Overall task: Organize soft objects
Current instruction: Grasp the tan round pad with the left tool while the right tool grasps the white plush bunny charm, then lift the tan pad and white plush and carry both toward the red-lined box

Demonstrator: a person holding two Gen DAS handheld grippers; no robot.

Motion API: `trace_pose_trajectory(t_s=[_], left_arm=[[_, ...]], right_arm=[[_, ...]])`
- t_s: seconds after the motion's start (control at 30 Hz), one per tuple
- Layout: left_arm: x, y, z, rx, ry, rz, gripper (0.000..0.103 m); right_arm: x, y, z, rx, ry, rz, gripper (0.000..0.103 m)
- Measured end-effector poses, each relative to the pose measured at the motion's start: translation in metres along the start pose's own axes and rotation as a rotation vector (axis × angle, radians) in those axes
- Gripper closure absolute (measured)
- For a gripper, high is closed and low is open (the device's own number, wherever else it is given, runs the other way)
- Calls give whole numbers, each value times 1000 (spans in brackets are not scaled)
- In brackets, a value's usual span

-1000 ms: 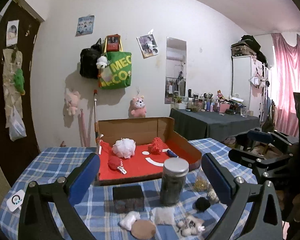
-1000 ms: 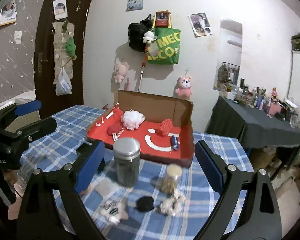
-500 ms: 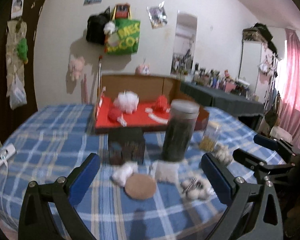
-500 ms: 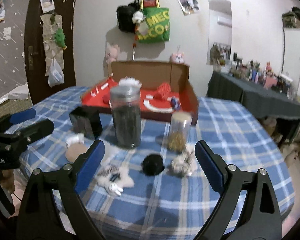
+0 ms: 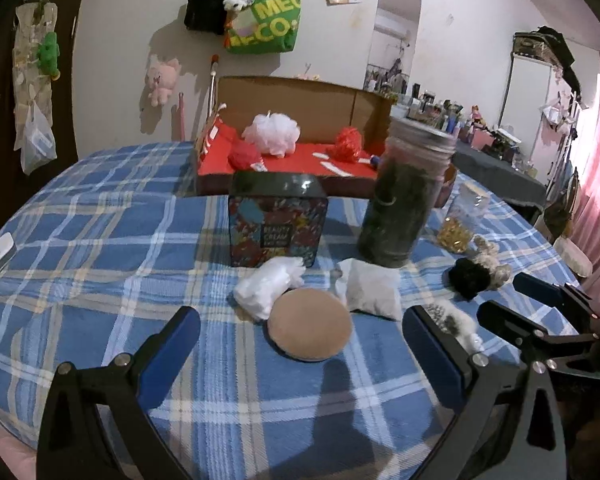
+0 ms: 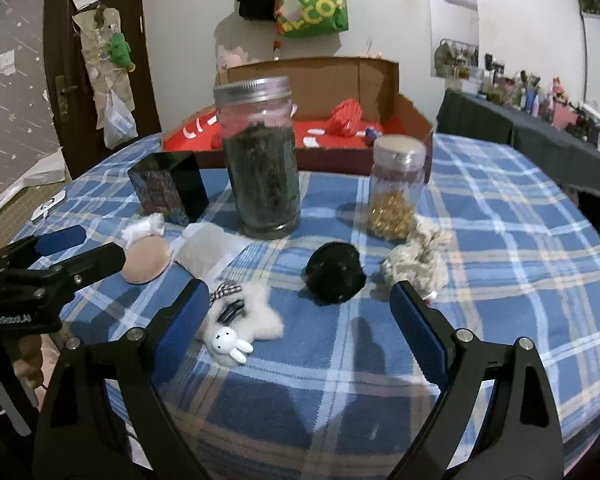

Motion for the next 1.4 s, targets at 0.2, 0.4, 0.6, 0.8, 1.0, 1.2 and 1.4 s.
trace_pose_trajectory(t_s=[0.2,0.4,0.6,0.8,1.0,1.2,1.4], left_arm=[[3,4,14,2,37,-4,0],[5,0,26,27,71,20,13],[7,-4,30,56,66,49,51],[5,-10,19,96,44,70,59],[1,-21,8,121,22,98,59],[2,-21,10,131,43,100,59],[14,-15,17,125,79,85,32]], right_arm=[[5,0,12,-66,40,13,10],[11,10,23,-121,70,-24,11],[18,21,32,-133,72,-94,50],[19,24,25,-191,46,-120,68],[13,13,16,-218,18,-71,69],[10,12,10,-235,4,-69,69],[13,5,12,-230,32,-54,67]])
Point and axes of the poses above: each gripper's, at about its wrist camera, not at the fingertips, and z roughly the way its jaws point, y to its left, x to its underside, the point moved 1 cm from there along z, roughly the way its jaws point, and after that the axes turned 3 degrees about -y, right-handed, at the moved point
